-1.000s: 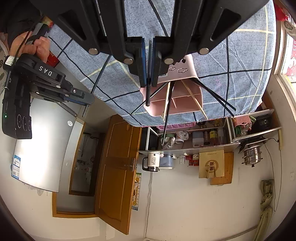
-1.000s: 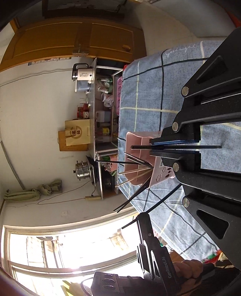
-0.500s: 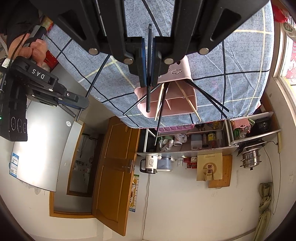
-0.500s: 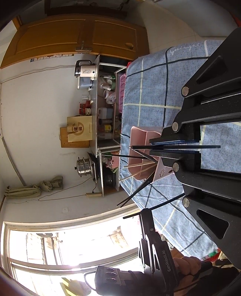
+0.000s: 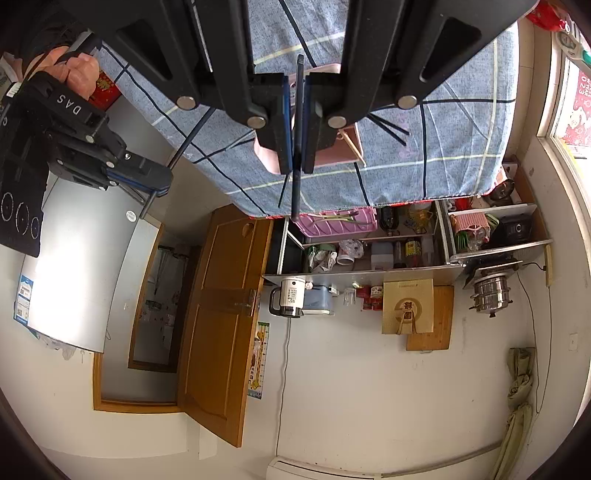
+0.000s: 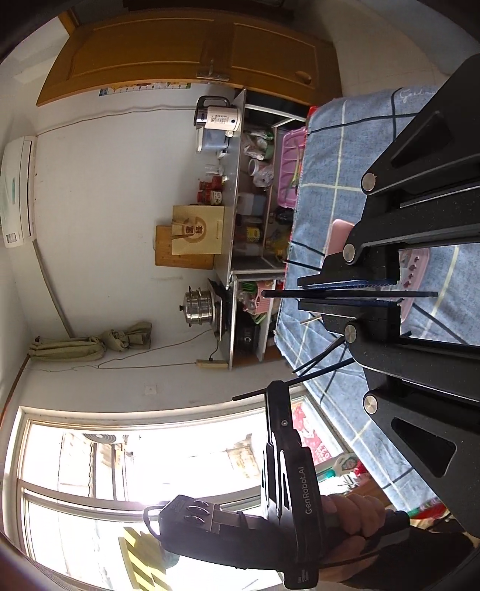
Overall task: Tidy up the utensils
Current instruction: 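Lift both black chopsticks and carry them over the pink basket, then lower both black chopsticks into the basket and open both tools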
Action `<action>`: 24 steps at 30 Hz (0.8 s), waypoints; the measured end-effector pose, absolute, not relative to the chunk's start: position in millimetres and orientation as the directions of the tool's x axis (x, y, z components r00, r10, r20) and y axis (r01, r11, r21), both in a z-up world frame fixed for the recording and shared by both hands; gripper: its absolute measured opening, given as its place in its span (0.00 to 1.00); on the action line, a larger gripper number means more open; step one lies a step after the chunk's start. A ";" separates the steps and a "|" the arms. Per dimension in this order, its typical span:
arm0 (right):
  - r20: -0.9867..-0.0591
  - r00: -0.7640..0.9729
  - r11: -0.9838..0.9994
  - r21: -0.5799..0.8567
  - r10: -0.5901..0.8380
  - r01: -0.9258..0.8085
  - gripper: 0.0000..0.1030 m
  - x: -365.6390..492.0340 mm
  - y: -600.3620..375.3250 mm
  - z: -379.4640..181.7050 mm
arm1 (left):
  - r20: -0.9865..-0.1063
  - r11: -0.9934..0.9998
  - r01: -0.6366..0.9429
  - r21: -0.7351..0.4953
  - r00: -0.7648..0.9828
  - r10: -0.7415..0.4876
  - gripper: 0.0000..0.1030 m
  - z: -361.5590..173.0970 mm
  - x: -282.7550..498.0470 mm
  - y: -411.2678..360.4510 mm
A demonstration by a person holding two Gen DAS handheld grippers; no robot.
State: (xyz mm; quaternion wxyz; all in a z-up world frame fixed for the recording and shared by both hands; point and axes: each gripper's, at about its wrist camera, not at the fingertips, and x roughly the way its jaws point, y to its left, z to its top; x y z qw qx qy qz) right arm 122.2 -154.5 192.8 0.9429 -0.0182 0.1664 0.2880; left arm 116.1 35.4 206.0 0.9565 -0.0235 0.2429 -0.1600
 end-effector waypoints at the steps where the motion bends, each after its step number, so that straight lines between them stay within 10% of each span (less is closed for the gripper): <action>1: -0.315 0.780 0.832 0.061 0.541 -0.552 0.04 124.4 -152.0 196.3 | -0.450 0.948 0.295 -0.121 0.835 -0.317 0.05 211.4 118.2 36.8; 24: -0.273 0.804 0.844 0.060 0.528 -0.534 0.04 189.0 -110.7 192.6 | -0.457 0.954 0.283 -0.099 0.839 -0.296 0.05 204.4 197.5 41.4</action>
